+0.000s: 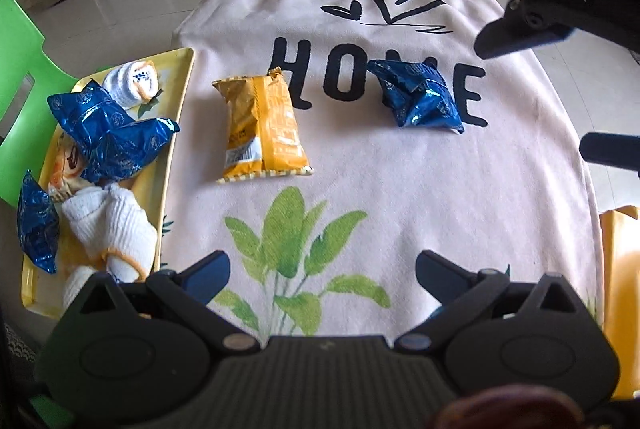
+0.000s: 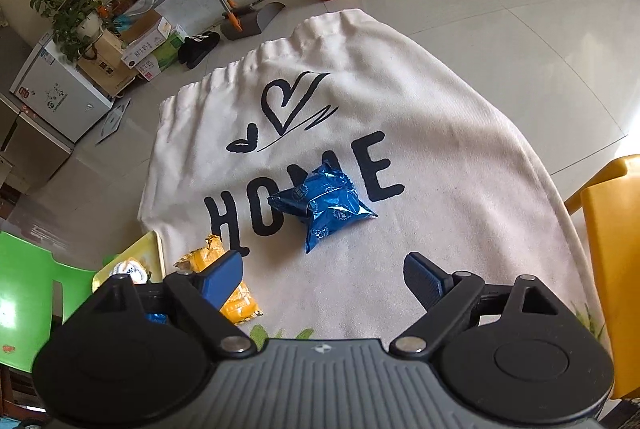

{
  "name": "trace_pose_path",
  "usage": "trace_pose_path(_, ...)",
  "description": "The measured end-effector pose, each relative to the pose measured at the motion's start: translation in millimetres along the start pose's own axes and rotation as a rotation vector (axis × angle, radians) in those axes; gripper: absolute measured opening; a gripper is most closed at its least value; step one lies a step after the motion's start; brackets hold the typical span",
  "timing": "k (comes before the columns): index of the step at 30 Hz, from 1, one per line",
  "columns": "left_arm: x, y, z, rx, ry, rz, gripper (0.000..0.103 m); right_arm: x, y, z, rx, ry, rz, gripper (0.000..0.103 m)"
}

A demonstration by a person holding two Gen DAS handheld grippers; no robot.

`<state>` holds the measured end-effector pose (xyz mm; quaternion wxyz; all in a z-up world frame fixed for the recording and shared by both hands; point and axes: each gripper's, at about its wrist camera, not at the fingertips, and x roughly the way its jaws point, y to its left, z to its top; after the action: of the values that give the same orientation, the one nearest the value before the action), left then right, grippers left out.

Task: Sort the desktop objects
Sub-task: 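Move the left tool to the yellow bread packet while the right tool nears the last blue packet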

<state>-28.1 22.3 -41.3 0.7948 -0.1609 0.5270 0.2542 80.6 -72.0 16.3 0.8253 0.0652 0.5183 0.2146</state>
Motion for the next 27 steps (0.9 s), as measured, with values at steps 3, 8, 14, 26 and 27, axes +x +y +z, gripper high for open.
trace_pose_path(3, -7.4, -1.3, -6.0, 0.013, -0.017, 0.023, 0.102, -4.8, -0.2, 1.1, -0.005, -0.002, 0.013, 0.088)
trace_pose_path(8, -10.8, 6.4, -5.6, -0.008, -0.015, 0.051, 0.102, -5.3, -0.5, 2.8, -0.003, 0.009, 0.031, 0.088)
trace_pose_path(14, -8.3, 18.6, 5.4, -0.054, -0.023, 0.036, 0.102, -14.7, -9.5, 10.1, -0.022, -0.014, 0.041, 0.088)
trace_pose_path(26, 17.2, 33.7, 45.4, -0.105, -0.042, 0.058, 0.102, -12.1, -25.3, 23.2, 0.030, -0.027, 0.067, 0.088)
trace_pose_path(27, 20.9, 35.4, 48.9, -0.115, -0.046, 0.060, 0.102, -9.3, -27.0, 24.1, 0.039, -0.018, 0.078, 0.089)
